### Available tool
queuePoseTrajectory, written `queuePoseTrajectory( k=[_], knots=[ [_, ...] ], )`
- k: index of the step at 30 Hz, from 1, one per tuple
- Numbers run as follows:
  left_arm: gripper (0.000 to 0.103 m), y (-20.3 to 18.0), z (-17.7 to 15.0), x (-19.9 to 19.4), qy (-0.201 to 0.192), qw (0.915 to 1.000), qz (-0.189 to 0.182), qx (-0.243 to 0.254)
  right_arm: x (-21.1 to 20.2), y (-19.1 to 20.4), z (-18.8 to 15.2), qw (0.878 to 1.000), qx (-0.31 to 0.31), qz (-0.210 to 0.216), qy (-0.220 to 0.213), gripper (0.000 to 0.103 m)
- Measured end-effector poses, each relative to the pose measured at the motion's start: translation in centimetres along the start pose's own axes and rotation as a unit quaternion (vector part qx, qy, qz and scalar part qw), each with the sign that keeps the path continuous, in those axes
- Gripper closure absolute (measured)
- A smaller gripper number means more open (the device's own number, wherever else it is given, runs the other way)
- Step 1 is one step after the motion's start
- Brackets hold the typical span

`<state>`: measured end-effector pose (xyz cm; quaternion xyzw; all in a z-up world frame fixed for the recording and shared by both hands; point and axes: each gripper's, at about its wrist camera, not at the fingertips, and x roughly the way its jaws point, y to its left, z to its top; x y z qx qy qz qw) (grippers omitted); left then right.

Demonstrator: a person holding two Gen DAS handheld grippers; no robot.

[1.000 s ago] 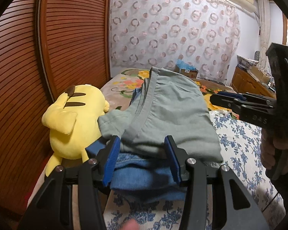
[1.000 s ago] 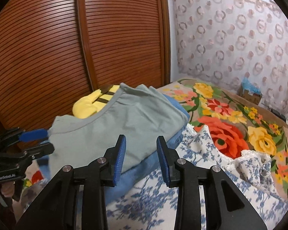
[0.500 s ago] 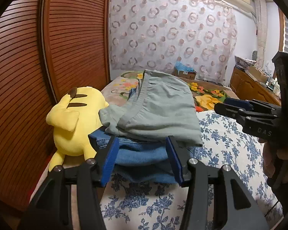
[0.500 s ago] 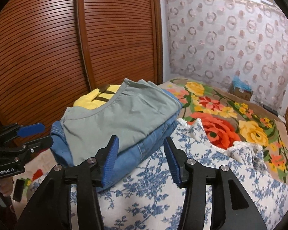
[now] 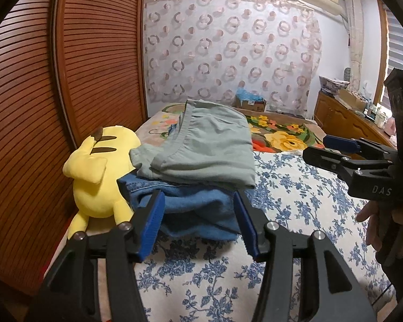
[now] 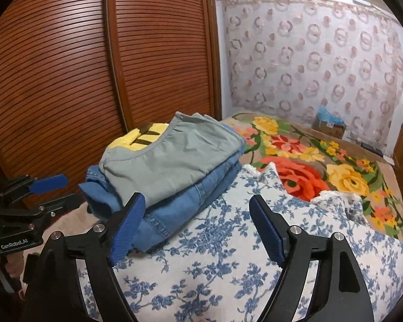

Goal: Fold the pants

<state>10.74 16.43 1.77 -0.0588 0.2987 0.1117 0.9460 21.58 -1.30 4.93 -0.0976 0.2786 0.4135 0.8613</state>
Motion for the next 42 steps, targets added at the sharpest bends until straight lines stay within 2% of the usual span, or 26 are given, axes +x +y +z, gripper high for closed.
queuePoseTrajectory(
  k=[8,18,31,42],
  knots=[
    [0.050,-1.4,-0.8,-1.0,-0.001,0.9998,-0.014,0.016,-2.4,-0.6,-2.3,1.000,0.018,-0.025,-0.005,0.015],
    [0.049,-4.0,-1.4,-2.3,-0.005,0.9984,-0.044,0.036,-6.1,-1.9,-4.7,0.997,0.040,-0.060,-0.009,0.013],
    [0.048,-11.3,-2.0,-3.3,-0.003,0.9924,-0.096,0.076,-13.2,-4.3,-9.0,0.986,0.084,-0.139,-0.027,0.013],
    [0.047,-17.1,-1.6,-5.1,-0.013,0.9849,-0.137,0.104,-18.7,-6.7,-11.2,0.970,0.113,-0.207,-0.051,0.013]
  ],
)
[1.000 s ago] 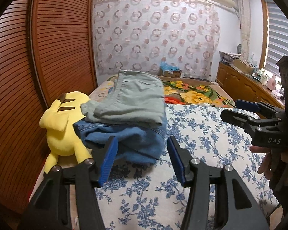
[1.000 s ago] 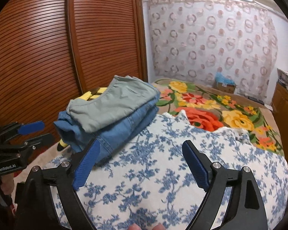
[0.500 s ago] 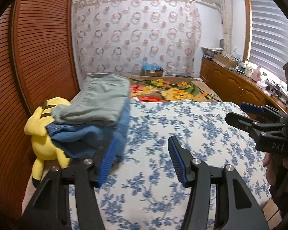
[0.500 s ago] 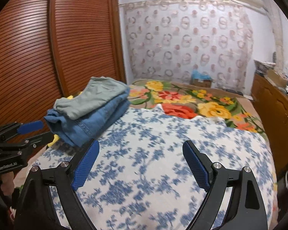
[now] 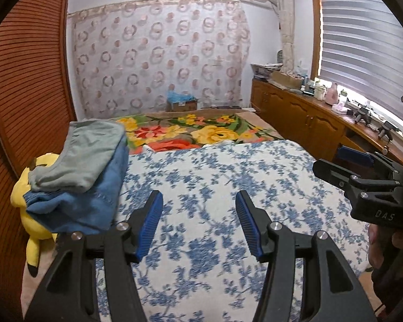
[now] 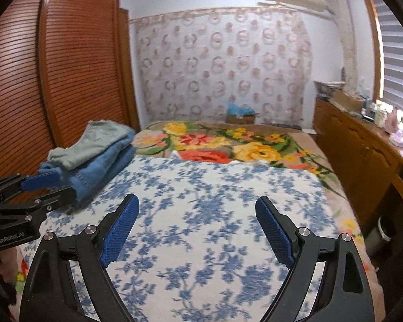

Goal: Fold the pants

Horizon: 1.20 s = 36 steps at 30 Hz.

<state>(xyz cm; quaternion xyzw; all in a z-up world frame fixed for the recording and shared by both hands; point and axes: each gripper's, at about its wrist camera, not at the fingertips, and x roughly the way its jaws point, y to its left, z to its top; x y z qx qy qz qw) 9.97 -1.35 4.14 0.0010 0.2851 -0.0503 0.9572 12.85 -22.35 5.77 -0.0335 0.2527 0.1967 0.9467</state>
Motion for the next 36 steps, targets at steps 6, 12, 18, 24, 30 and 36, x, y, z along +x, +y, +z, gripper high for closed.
queuePoseTrajectory(
  k=[6,12,18,24,30,36],
  knots=[
    [0.047,-1.2,1.2,-1.0,-0.019,0.9998,-0.008,0.004,-1.7,-1.7,0.3,1.000,0.012,-0.018,-0.021,0.013],
    [0.046,-1.4,2.1,-2.3,-0.036,0.9993,-0.005,0.003,-3.5,-2.2,0.7,0.999,0.018,-0.028,-0.039,0.013],
    [0.046,-1.5,2.9,-3.9,-0.054,0.9985,-0.003,0.005,-5.1,-2.1,1.3,0.998,0.013,-0.033,-0.058,0.013],
    [0.045,-1.7,3.0,-5.4,-0.067,0.9977,0.001,0.008,-6.7,-1.5,1.6,0.996,0.010,-0.039,-0.076,0.013],
    [0.045,-1.2,2.7,-6.6,-0.075,0.9972,0.006,0.005,-7.8,-0.8,1.6,0.995,0.009,-0.041,-0.093,0.013],
    [0.045,-0.5,2.3,-7.2,-0.077,0.9970,0.014,0.000,-8.0,-0.3,1.7,0.994,0.007,-0.042,-0.098,0.013]
  ],
)
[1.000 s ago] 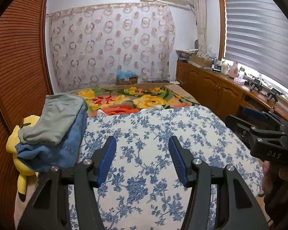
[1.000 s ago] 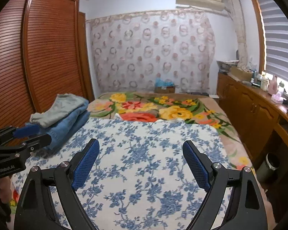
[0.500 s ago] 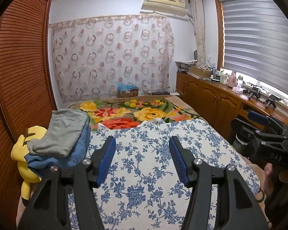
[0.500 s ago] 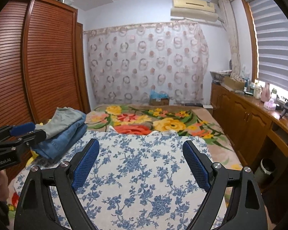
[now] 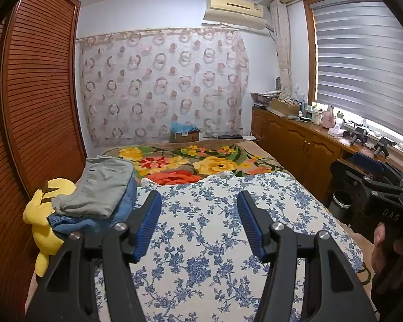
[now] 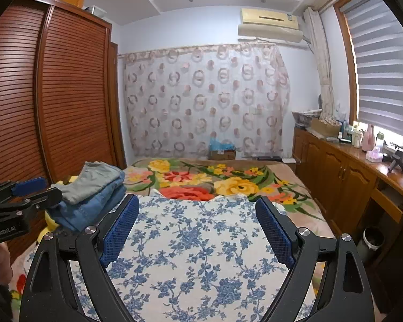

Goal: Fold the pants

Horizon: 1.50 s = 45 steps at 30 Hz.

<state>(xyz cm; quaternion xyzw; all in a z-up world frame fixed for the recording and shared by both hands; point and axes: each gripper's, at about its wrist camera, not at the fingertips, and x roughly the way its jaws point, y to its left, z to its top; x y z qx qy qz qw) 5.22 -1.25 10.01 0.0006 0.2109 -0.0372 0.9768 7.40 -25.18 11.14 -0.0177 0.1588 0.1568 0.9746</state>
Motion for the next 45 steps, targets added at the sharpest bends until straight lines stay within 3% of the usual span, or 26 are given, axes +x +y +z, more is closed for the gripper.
queuePoseTrajectory(
  k=[45],
  knots=[
    [0.044,0.77,-0.20,-0.21,-0.001,1.0000,0.005,-0.006,0.00,0.36,0.07,1.000,0.000,0.001,0.002,0.013]
  ],
)
